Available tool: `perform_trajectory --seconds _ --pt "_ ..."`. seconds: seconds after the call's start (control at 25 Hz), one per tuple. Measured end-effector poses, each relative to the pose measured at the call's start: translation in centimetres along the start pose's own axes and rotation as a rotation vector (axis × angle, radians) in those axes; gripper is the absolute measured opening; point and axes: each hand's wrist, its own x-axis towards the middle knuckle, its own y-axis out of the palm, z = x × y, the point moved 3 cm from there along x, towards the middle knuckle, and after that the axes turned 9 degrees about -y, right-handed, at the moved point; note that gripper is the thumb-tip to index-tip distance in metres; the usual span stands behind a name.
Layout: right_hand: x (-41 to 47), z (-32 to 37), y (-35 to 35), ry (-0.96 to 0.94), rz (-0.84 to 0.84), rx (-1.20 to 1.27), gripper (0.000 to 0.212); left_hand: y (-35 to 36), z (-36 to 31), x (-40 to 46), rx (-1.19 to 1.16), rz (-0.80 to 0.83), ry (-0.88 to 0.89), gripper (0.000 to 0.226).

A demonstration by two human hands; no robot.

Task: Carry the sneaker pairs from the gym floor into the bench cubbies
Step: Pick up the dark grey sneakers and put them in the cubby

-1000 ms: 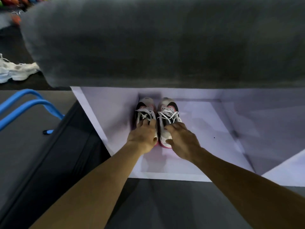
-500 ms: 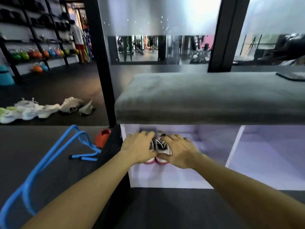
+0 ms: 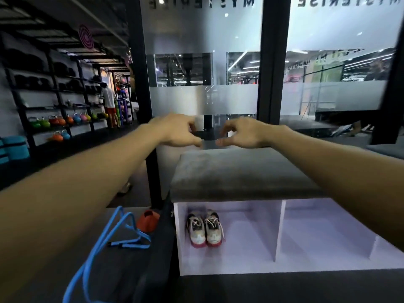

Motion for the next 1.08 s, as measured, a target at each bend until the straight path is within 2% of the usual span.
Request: perform_trajectory --seconds 0.12,0.28,0.4,0.6,0.88,1.08 --pt "-0.1 0.9 -3.7 -0.009 -0.011 0.043 0.048 -3.7 0.7 -0.2 -0.049 0.008 -0.008 0.051" --pt "1.6 -0.4 -5.3 -0.025 0.066 -0.023 0.054 -5.3 1.4 0.8 -0.014 -0.025 -0.006 0.056" --pt "3.7 -1.9 -7.4 -0.038 0.071 0.022 0.059 -8.3 1.4 2.9 -0.044 -0.079 -0.001 0.056" --pt "8.3 -1.0 -16.2 -0.090 0.105 0.102 0.059 -16.8 0.9 6.6 -0.050 -0.027 -0.030 0.056" --pt "13.1 6.2 -40.7 -0.141 0.046 0.234 0.059 -42.5 0.5 10.1 -0.040 -0.036 -0.068 0.062" --pt "13.1 11.9 -55.9 -0.172 0.030 0.242 0.060 -58.3 0.7 8.5 -0.043 -0.036 -0.090 0.060"
